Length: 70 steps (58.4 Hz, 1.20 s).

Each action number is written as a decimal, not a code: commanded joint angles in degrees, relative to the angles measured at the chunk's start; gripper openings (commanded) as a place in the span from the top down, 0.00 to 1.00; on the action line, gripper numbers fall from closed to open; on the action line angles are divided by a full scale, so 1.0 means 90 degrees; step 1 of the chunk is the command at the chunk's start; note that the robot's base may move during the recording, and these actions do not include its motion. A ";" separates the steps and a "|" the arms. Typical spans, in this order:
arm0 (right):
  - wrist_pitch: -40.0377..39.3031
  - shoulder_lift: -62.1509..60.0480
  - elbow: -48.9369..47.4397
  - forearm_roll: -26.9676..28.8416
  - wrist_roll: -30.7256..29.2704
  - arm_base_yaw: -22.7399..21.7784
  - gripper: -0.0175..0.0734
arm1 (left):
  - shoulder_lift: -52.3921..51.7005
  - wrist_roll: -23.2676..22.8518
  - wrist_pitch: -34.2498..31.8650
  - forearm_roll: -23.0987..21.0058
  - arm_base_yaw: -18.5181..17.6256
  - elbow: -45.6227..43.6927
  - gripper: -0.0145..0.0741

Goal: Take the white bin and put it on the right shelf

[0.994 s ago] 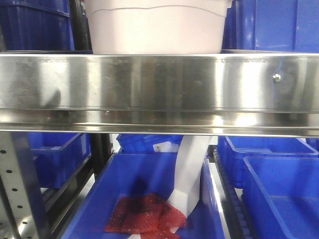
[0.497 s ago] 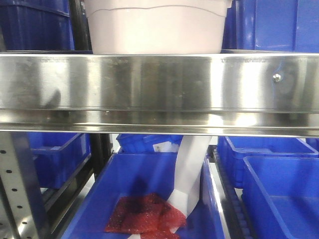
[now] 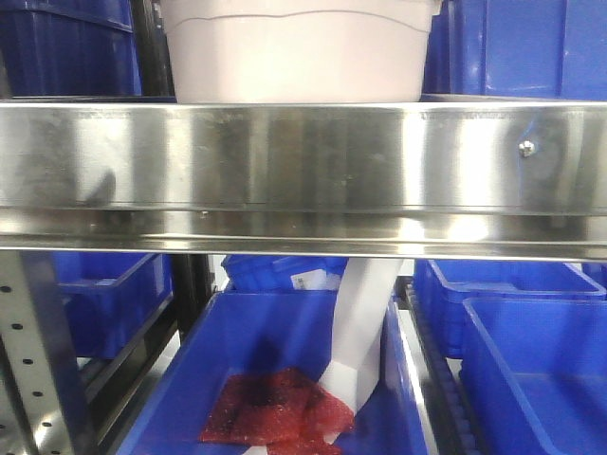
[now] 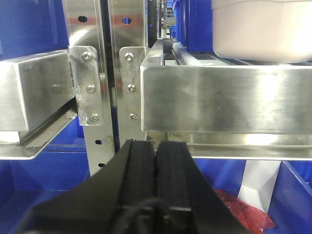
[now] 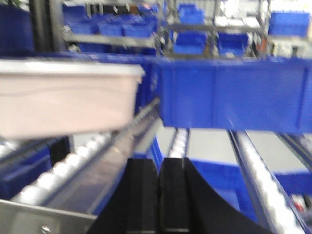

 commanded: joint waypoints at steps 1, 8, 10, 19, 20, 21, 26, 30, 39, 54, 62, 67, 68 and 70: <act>-0.0515 0.0112 -0.0100 -0.1960 0.1903 -0.0020 0.73 | -0.0086 -0.0055 -0.0546 -0.0063 -0.0034 0.0076 0.97; -0.0529 0.0079 0.0145 -0.2501 0.2620 -0.0096 0.73 | -0.0086 -0.0055 -0.0546 -0.0063 -0.0034 0.0076 0.97; -0.0545 0.0040 0.0251 -0.2439 0.2614 -0.0158 0.73 | -0.0086 -0.0055 -0.0546 -0.0063 -0.0034 0.0076 0.97; -0.0648 -0.0393 0.0820 -0.2386 0.2502 -0.0469 0.73 | -0.0086 -0.0055 -0.0546 -0.0063 -0.0034 0.0076 0.97; -0.0679 -0.0445 0.0883 -0.2386 0.2458 -0.0484 0.73 | -0.0086 -0.0055 -0.0546 -0.0063 -0.0034 0.0076 0.97; -0.0729 -0.0525 0.0980 -0.2386 0.2389 -0.0504 0.73 | -0.0086 -0.0055 -0.0546 -0.0063 -0.0034 0.0076 0.97; -0.1008 -0.0897 0.1421 -0.2081 0.1912 -0.0545 0.73 | -0.0086 -0.0055 -0.0546 -0.0063 -0.0034 0.0076 0.97; -0.1205 -0.1175 0.1754 -0.1562 0.1419 -0.0600 0.73 | -0.0086 -0.0055 -0.0546 -0.0063 -0.0034 0.0076 0.97; -0.1338 -0.1763 0.2362 -0.1095 0.0959 -0.0744 0.73 | -0.0086 -0.0055 -0.0546 -0.0063 -0.0034 0.0076 0.97; -0.1020 -0.1973 0.2515 -0.1126 0.0959 -0.0787 0.73 | -0.0086 -0.0055 -0.0546 -0.0063 -0.0034 0.0076 0.97; -0.1174 -0.1973 0.2515 -0.1126 0.0959 -0.0787 0.73 | -0.0086 -0.0055 -0.0546 -0.0063 -0.0034 0.0076 0.97; -0.1317 -0.1973 0.2515 -0.1114 0.0959 -0.0787 0.73 | -0.0086 -0.0055 -0.0546 -0.0063 -0.0034 0.0076 0.97; -0.1343 -0.1973 0.2515 -0.1114 0.0959 -0.0787 0.73 | -0.0086 -0.0055 -0.0546 -0.0063 -0.0034 0.0076 0.97; -0.1381 -0.1973 0.2515 -0.1101 0.0959 -0.0787 0.73 | -0.0086 -0.0055 -0.0546 -0.0063 -0.0034 0.0076 0.97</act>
